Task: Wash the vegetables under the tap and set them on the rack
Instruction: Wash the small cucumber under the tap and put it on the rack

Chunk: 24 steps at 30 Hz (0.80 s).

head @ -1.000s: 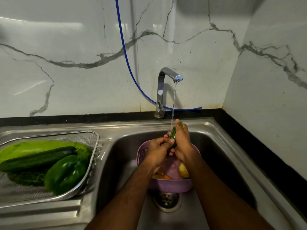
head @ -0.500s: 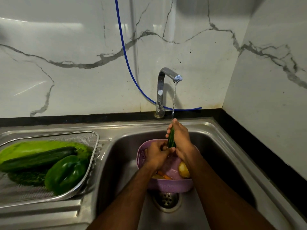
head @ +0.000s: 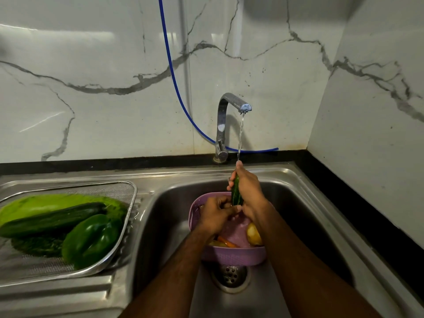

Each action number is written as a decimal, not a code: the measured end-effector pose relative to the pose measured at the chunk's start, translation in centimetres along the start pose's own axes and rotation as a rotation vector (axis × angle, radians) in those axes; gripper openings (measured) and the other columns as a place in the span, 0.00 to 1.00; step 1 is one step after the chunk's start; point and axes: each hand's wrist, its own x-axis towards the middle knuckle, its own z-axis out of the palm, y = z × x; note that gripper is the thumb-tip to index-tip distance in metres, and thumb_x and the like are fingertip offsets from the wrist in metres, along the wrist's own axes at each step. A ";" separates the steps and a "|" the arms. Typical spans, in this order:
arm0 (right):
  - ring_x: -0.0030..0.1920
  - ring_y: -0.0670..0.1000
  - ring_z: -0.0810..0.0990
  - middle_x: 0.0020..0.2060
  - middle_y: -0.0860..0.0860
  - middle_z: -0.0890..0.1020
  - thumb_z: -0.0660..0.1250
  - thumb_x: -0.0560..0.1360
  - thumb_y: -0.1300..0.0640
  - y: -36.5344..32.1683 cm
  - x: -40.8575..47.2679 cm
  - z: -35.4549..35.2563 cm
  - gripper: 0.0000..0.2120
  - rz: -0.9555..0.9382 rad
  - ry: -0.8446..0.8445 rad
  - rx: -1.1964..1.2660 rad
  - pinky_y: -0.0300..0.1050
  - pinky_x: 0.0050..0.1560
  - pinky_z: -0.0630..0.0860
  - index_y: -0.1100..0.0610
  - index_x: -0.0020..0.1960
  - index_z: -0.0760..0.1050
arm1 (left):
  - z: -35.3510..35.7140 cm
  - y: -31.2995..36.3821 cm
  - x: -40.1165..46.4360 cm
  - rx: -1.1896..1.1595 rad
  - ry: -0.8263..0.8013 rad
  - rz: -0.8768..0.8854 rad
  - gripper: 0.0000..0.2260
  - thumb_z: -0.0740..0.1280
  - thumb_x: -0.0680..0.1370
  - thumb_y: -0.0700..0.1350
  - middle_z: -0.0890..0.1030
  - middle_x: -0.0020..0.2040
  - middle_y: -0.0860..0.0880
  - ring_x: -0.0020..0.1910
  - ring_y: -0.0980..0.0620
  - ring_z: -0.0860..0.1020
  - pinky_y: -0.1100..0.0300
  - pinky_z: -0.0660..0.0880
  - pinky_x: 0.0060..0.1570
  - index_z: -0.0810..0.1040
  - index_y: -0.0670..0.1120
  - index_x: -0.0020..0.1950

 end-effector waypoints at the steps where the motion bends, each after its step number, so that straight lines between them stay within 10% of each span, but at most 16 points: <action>1: 0.35 0.50 0.76 0.32 0.51 0.77 0.57 0.85 0.42 -0.1 -0.1 0.1 0.22 0.005 -0.019 -0.012 0.46 0.44 0.77 0.56 0.41 0.75 | -0.1 -0.1 0.0 -0.031 -0.008 -0.004 0.07 0.71 0.77 0.36 0.86 0.45 0.43 0.41 0.52 0.83 0.57 0.81 0.47 0.83 0.41 0.54; 11: 0.56 0.54 0.81 0.57 0.56 0.82 0.60 0.86 0.56 0.7 0.6 -0.8 0.10 -0.028 -0.109 0.252 0.51 0.54 0.80 0.51 0.60 0.80 | -0.3 0.6 0.6 -0.375 0.097 -0.045 0.07 0.64 0.82 0.38 0.83 0.41 0.42 0.33 0.52 0.78 0.60 0.77 0.35 0.76 0.38 0.58; 24: 0.52 0.54 0.84 0.53 0.54 0.84 0.79 0.72 0.50 1.8 1.8 -2.0 0.19 -0.022 0.235 0.188 0.54 0.53 0.84 0.52 0.59 0.76 | -0.3 0.9 0.3 -0.221 0.204 -0.018 0.08 0.63 0.82 0.38 0.82 0.41 0.45 0.34 0.55 0.79 0.59 0.79 0.38 0.80 0.44 0.57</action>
